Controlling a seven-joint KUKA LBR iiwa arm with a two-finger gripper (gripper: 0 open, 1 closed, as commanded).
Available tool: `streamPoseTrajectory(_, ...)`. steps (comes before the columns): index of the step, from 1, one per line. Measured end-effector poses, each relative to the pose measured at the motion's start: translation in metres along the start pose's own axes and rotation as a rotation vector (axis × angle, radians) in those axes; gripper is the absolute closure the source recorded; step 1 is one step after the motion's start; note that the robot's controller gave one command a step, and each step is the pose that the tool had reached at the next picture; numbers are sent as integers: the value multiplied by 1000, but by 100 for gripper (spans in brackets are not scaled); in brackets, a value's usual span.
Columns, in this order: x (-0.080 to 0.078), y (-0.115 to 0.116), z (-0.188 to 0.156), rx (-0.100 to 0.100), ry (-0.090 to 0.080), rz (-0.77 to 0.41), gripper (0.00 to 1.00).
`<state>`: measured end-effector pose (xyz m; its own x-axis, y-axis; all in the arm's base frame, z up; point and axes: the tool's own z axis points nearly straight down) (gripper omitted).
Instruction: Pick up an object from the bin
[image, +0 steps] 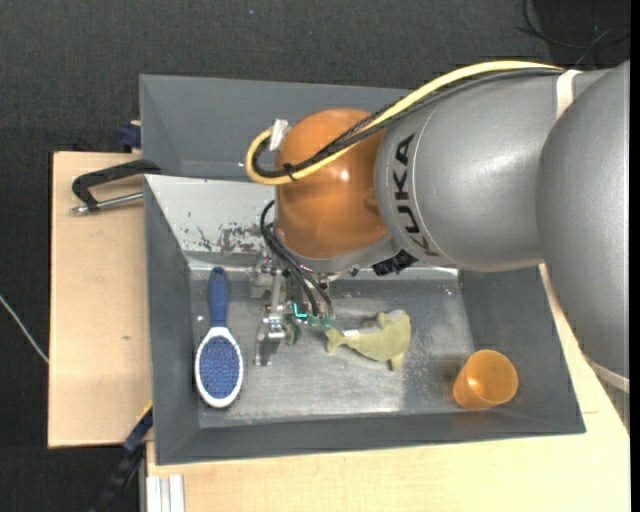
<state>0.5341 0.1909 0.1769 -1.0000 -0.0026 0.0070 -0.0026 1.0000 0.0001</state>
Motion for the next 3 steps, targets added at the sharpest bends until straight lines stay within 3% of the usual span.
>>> streamPoseTrajectory(1,-25,-95,70,4,-3,-470,0)
streamPoseTrajectory(2,-54,-201,100,5,-12,-643,0)
streamPoseTrajectory(3,-54,-196,99,1,-12,-648,100)
